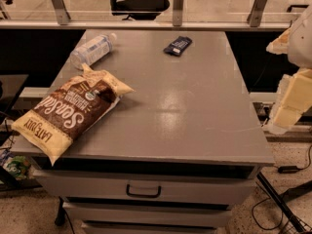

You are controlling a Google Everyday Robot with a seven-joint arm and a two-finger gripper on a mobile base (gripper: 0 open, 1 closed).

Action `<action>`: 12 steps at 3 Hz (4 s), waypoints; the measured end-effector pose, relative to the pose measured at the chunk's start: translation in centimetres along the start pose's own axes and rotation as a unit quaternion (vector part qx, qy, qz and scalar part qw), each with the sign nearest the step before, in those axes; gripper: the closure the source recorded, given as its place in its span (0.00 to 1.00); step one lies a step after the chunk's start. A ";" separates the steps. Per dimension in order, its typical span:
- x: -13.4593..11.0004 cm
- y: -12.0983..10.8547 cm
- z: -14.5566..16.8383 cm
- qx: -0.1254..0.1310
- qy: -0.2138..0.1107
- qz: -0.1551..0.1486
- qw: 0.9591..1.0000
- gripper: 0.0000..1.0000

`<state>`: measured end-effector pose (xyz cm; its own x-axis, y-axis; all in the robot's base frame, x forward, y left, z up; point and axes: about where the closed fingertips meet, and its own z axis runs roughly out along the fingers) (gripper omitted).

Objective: Move brown chip bag near rxbar blueberry

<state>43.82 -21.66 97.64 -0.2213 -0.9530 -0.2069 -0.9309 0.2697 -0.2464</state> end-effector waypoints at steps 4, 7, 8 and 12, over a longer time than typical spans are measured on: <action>-12.2 0.4 3.0 -0.019 -0.035 -0.147 0.988 0.00; -29.9 6.2 9.2 -0.056 -0.105 -0.310 0.943 0.00; -34.0 7.3 10.6 -0.064 -0.119 -0.337 0.932 0.00; -41.9 7.7 17.0 -0.074 -0.084 -0.372 0.922 0.00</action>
Offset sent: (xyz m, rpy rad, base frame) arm 0.0237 0.0576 0.0068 -0.0456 -0.0064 0.1898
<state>50.89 22.64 88.34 0.5303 -0.8287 -0.1792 -0.8392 -0.4830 -0.2500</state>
